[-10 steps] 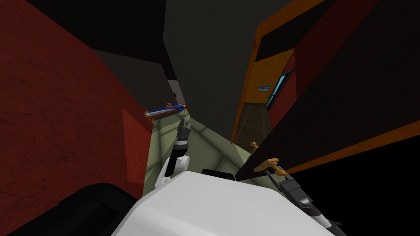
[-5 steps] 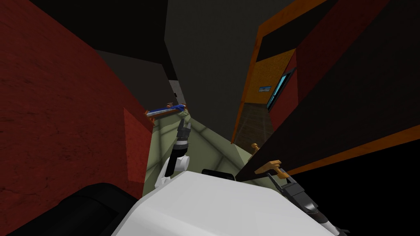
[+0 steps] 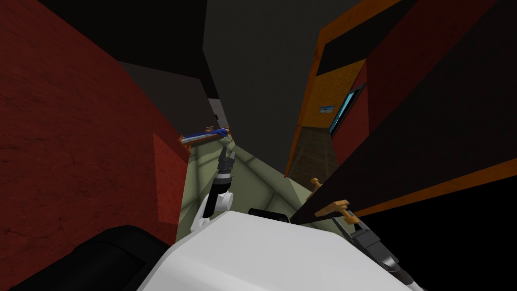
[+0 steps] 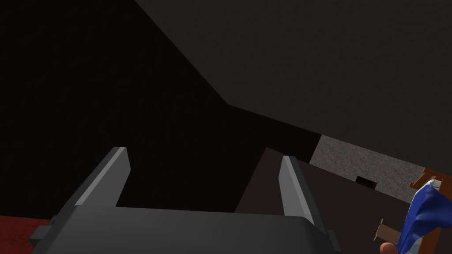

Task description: Pull the door open

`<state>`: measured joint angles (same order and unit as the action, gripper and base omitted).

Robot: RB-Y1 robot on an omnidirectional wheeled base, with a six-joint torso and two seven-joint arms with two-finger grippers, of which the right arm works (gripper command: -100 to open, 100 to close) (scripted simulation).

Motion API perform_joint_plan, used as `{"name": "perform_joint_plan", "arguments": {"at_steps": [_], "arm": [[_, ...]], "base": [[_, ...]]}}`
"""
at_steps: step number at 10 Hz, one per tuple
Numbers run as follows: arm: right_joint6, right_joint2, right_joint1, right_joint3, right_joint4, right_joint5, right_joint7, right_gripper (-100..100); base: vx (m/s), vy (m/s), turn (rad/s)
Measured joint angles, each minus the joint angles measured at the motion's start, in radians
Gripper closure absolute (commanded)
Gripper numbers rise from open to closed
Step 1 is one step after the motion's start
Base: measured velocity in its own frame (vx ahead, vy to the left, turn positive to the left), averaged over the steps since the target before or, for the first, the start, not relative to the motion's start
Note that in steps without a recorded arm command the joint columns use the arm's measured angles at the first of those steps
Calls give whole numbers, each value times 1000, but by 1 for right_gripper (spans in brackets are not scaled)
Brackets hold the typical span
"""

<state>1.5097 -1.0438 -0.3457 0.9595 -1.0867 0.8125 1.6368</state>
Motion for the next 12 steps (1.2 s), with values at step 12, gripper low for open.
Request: {"name": "perform_joint_plan", "arguments": {"at_steps": [12], "arm": [[113, -19, -33, 68, 81, -16, 58, 100]], "base": [[0, -12, 10]]}}
